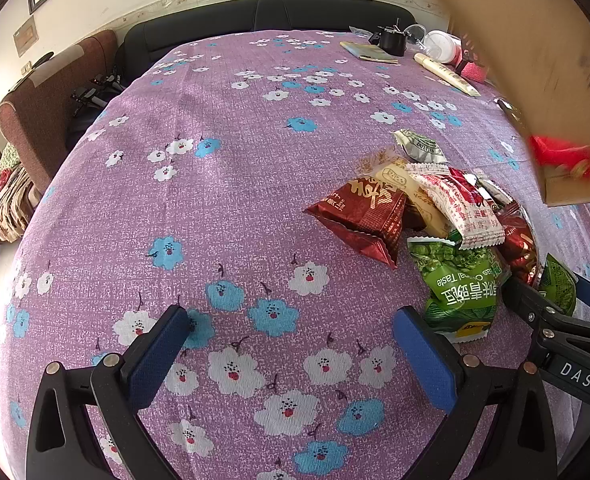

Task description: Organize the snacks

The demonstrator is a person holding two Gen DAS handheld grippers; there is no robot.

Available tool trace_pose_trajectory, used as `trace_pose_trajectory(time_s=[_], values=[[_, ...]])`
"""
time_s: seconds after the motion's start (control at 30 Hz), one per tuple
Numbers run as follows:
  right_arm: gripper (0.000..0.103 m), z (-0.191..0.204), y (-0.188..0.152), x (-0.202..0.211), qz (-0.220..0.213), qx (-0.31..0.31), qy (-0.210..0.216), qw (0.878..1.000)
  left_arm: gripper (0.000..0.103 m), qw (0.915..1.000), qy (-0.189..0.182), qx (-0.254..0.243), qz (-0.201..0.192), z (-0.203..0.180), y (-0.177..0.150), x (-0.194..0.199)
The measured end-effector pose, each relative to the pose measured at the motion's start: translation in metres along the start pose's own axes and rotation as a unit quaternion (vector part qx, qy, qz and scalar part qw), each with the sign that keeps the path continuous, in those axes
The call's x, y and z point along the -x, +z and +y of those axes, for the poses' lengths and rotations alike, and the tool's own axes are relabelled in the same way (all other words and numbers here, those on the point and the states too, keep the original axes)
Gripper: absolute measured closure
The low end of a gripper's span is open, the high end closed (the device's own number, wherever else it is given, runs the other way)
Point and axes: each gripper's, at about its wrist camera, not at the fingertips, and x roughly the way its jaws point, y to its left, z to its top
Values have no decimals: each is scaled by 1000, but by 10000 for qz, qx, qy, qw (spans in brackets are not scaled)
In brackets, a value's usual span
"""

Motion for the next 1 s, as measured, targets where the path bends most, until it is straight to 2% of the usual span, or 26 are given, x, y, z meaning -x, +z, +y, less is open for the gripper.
trace_pose_trajectory(time_s=[1.0], values=[[0,2,1,-2,1,-19,-14,10000,0,10000,1,1,0,0,0,0]])
